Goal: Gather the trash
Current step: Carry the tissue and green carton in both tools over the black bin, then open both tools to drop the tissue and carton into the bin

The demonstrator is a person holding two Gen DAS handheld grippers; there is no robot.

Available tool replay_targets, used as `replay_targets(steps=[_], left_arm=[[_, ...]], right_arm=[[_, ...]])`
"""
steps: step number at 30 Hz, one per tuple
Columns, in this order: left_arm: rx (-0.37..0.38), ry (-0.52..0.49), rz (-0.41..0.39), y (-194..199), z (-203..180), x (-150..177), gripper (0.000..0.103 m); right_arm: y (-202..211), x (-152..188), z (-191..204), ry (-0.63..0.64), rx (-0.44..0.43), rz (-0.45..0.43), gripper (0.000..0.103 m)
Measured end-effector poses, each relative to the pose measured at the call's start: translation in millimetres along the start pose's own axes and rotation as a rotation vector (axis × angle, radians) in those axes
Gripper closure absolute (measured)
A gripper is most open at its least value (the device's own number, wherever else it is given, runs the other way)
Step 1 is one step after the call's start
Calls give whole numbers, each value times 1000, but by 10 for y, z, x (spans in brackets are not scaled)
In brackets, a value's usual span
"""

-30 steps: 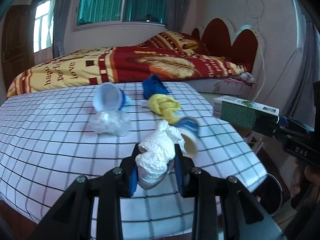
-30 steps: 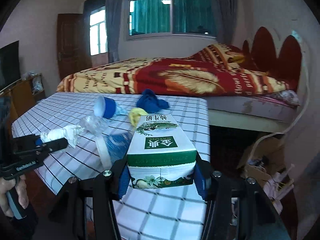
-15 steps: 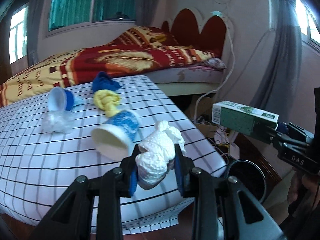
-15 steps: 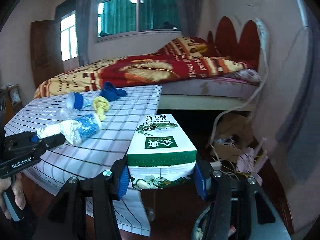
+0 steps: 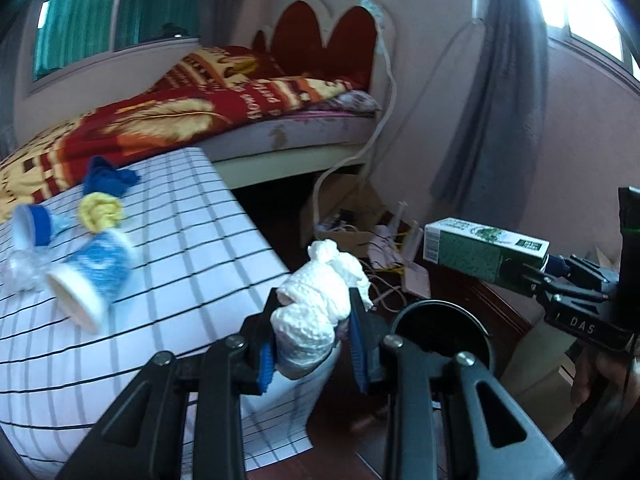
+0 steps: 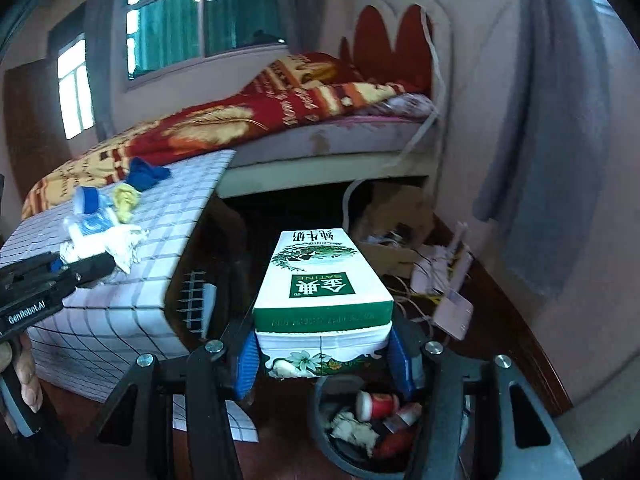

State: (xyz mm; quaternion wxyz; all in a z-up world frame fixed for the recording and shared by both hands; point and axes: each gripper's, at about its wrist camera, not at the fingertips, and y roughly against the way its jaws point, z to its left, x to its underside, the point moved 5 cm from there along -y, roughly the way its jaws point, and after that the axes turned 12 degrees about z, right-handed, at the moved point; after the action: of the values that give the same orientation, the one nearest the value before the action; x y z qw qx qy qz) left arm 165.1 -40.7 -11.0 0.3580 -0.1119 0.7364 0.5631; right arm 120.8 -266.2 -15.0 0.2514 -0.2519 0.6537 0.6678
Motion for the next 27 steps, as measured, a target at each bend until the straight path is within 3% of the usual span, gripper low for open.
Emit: replay_targets(steps=[9,16,27], left_arm=[[92,-99,64,-358,-606,37,71],[160,-169,163,-730,-1048,216,71],[222,-215,330,-1339,-1473,496,71]], right_arm=[[-70,448,-593,-77,64,82,47],[-233,858,-964,-133,77,169,47],[-689,1259,-1152,-163,34,308,47]])
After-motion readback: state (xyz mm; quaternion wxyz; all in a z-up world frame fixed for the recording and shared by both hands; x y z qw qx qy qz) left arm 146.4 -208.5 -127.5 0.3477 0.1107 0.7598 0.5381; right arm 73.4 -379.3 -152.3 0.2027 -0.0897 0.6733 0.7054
